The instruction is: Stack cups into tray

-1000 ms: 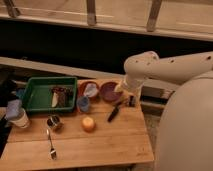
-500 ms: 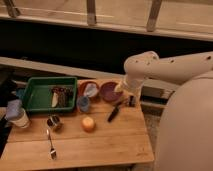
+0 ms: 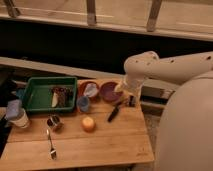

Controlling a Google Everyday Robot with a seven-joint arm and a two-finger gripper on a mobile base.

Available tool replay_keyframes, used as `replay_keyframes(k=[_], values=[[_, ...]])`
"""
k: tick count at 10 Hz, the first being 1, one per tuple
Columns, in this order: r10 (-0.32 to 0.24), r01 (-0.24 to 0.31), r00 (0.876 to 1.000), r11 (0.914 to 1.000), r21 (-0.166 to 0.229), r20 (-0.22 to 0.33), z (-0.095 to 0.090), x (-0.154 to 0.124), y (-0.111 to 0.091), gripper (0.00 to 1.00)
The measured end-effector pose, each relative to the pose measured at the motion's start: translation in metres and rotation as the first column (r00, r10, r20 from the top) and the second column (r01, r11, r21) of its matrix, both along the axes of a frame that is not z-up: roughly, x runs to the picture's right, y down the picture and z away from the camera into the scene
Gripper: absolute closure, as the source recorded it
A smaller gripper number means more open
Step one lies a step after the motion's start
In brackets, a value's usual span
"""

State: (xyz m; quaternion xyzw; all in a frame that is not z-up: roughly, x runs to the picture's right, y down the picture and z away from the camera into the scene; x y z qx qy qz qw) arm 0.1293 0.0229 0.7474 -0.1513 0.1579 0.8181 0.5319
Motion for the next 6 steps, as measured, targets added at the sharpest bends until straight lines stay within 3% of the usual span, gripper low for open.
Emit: replay_keyframes(k=[3, 6], values=[[-0.006, 0.006, 1.000, 1.0000, 0.000, -0.004, 0.000, 0.001, 0.001, 0.25], [-0.108, 0.107, 0.993, 0.9938, 0.033, 0.047, -0.007, -0.032, -0.003, 0.25]])
